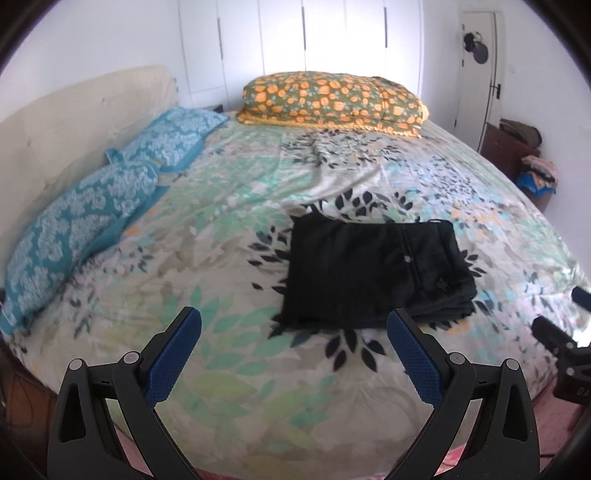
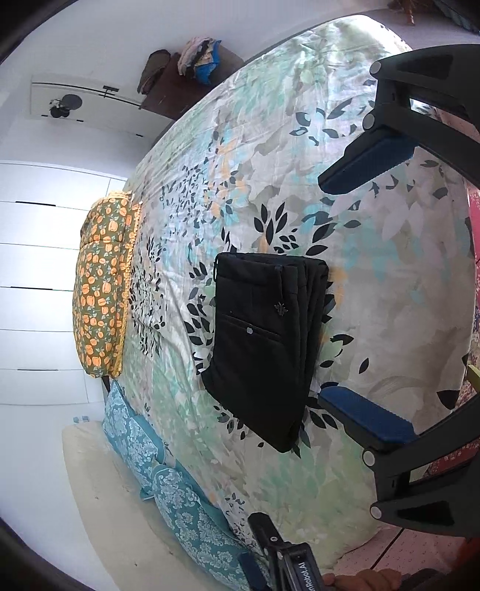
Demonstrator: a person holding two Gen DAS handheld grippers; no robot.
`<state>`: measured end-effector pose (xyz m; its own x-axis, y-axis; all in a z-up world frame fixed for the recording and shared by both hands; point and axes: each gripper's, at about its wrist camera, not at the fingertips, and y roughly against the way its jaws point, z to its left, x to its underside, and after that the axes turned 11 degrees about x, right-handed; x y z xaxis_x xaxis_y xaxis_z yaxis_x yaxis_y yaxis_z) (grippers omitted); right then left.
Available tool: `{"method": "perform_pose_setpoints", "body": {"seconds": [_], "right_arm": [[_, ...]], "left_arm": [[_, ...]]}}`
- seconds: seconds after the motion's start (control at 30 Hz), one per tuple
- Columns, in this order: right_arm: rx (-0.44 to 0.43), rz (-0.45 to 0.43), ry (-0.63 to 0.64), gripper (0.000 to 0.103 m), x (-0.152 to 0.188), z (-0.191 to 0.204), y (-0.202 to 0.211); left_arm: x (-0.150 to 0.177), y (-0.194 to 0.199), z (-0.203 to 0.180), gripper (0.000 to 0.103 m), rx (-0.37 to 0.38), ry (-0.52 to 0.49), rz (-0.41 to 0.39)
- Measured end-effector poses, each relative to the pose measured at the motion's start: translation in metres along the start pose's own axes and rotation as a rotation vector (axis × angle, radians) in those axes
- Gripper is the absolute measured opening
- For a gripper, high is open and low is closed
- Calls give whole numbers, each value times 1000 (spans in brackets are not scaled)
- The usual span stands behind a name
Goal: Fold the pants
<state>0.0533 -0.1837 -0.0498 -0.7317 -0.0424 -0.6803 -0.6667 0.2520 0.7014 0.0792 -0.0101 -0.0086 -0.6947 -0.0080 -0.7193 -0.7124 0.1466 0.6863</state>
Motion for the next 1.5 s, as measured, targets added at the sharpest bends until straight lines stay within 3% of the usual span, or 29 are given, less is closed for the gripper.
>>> {"method": "perform_pose_setpoints", "body": {"seconds": [0.37, 0.5, 0.67, 0.77, 1.13, 1.5], "right_arm": [[4, -38, 1, 103, 5, 11, 4], [21, -32, 0, 103, 5, 11, 1], [30, -10, -5, 103, 6, 9, -3], [29, -5, -3, 103, 6, 10, -3], [24, 3, 9, 103, 9, 11, -1], [21, 8, 19, 103, 11, 13, -2]], "left_arm": [[19, -6, 7, 102, 29, 57, 65], [22, -8, 11, 102, 26, 81, 40], [24, -11, 6, 103, 4, 12, 58], [24, -10, 6, 103, 43, 21, 58], [23, -9, 5, 102, -1, -2, 40], [24, -12, 0, 102, 25, -8, 48]]}}
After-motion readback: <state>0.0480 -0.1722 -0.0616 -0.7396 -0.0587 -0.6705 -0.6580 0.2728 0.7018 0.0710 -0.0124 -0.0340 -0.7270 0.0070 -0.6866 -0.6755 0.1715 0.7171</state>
